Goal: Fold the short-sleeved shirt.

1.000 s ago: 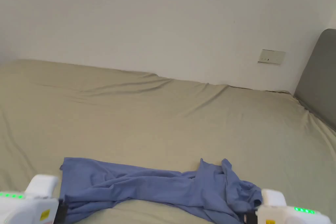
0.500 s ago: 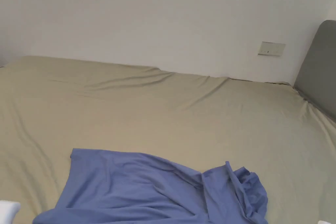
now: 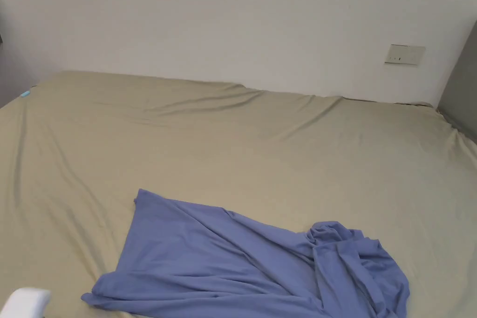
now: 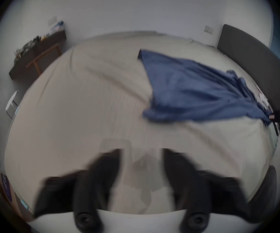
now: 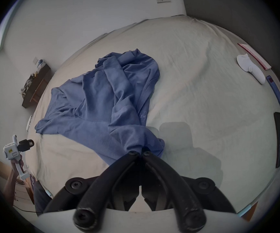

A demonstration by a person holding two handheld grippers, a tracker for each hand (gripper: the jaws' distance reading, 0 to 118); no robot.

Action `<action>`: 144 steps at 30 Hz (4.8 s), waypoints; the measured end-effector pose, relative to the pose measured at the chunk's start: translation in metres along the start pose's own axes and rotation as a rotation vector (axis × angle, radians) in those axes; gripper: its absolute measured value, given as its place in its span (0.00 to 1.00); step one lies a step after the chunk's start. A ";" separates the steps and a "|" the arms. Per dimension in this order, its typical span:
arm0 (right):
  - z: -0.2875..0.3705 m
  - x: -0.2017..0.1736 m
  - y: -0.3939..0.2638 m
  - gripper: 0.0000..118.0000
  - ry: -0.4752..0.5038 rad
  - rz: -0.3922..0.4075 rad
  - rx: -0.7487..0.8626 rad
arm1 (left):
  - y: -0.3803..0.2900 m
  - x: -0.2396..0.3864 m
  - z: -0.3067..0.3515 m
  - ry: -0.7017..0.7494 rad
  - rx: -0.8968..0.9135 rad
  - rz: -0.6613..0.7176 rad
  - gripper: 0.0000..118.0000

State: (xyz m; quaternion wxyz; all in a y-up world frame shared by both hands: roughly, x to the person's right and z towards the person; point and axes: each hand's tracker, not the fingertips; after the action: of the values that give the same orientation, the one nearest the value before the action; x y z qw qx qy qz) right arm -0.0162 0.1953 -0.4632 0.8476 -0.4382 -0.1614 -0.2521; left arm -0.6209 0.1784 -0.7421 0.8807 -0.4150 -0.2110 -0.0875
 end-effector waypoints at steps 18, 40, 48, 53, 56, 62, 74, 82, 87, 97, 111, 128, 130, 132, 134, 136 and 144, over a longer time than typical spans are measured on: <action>-0.001 -0.009 0.005 0.00 -0.049 0.137 -0.010 | 0.049 0.063 -0.033 -0.001 -0.038 -0.148 0.11; 0.101 0.008 -0.111 0.00 0.042 0.188 -0.094 | -0.081 -0.021 0.090 -0.237 -0.305 0.068 0.11; 0.078 0.021 -0.157 0.00 0.026 0.191 -0.128 | -0.123 -0.026 0.087 -0.206 -0.336 0.194 0.11; 0.078 0.027 -0.165 0.08 0.028 0.196 -0.081 | -0.123 0.002 0.099 -0.176 -0.300 0.015 0.11; 0.094 0.020 -0.168 0.56 0.068 0.185 -0.065 | -0.125 0.009 0.102 -0.148 -0.284 -0.005 0.26; 0.127 0.018 -0.172 0.81 0.096 0.140 0.006 | -0.111 0.002 0.128 -0.160 -0.136 -0.009 0.88; 0.072 0.007 -0.174 0.71 0.049 0.160 -0.047 | -0.124 0.025 0.071 -0.178 -0.253 -0.064 0.63; 0.076 0.012 -0.161 0.06 0.105 0.021 0.010 | -0.102 0.028 0.084 -0.148 -0.254 -0.012 0.12; 0.087 0.011 -0.151 0.06 0.191 -0.079 0.061 | -0.086 0.023 0.093 -0.196 -0.212 0.112 0.12; 0.068 0.013 -0.113 0.06 0.242 -0.180 0.112 | -0.037 0.032 0.075 -0.230 -0.162 0.199 0.12; -0.015 -0.013 0.014 0.06 0.073 -0.164 0.153 | 0.080 0.024 -0.037 -0.112 -0.083 0.293 0.12; 0.060 0.000 -0.011 0.73 -0.046 -0.087 0.282 | 0.033 0.028 -0.004 -0.111 -0.092 0.030 0.82; 0.056 -0.008 -0.015 0.73 -0.070 -0.009 0.204 | 0.020 0.047 0.001 -0.121 -0.145 -0.069 0.83; 0.045 -0.023 -0.022 0.73 -0.050 0.083 0.090 | 0.008 0.066 -0.019 -0.123 -0.229 -0.140 0.83; 0.022 -0.035 -0.032 0.73 -0.035 0.139 0.036 | -0.002 0.081 -0.044 -0.081 -0.311 -0.148 0.73; -0.008 -0.044 -0.042 0.73 -0.093 0.139 -0.041 | -0.010 0.094 -0.037 -0.003 -0.178 -0.200 0.71; -0.031 -0.067 -0.050 0.10 -0.043 0.209 -0.092 | 0.001 0.086 -0.025 -0.106 -0.225 -0.103 0.08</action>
State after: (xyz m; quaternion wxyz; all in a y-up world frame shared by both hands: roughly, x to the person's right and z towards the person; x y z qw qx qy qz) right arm -0.0983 0.1644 -0.4807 0.8445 -0.4965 -0.1214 -0.1600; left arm -0.5358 0.1618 -0.7185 0.8107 -0.5037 -0.2671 -0.1333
